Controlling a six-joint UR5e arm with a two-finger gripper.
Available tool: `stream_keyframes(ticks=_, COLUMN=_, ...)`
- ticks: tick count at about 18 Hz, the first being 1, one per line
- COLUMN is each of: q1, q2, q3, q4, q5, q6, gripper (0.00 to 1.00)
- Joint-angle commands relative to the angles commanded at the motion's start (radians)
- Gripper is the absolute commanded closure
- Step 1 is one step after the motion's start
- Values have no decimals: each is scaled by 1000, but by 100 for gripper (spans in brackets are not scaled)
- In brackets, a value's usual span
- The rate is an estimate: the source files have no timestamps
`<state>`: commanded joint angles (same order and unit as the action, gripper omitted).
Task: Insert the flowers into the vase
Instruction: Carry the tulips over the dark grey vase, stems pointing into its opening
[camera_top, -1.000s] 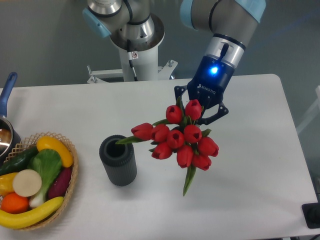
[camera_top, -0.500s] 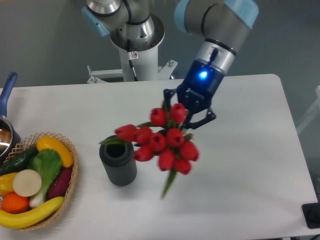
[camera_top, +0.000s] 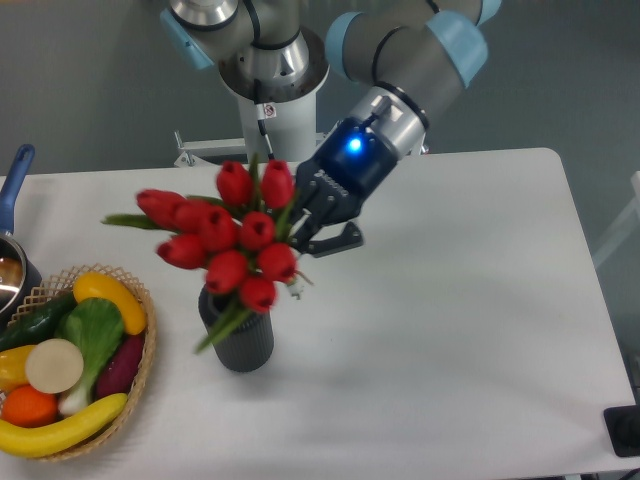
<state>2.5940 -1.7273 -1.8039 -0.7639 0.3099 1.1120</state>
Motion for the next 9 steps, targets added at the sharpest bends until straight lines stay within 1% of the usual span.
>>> stream_keyframes(ticks=3, q1=-20, q2=-2, q3=-2, q4=0, q5=-51, q6=5, gripper=85)
stream_keyframes(ticks=7, q1=-40, q2=-5, q3=-49, q4=0, q5=-61, q6=5, gripper=85)
stream_keyframes(ticks=9, q1=-41, q2=-6, q3=-57, q4=0, q5=-77, q6=5, gripper=85)
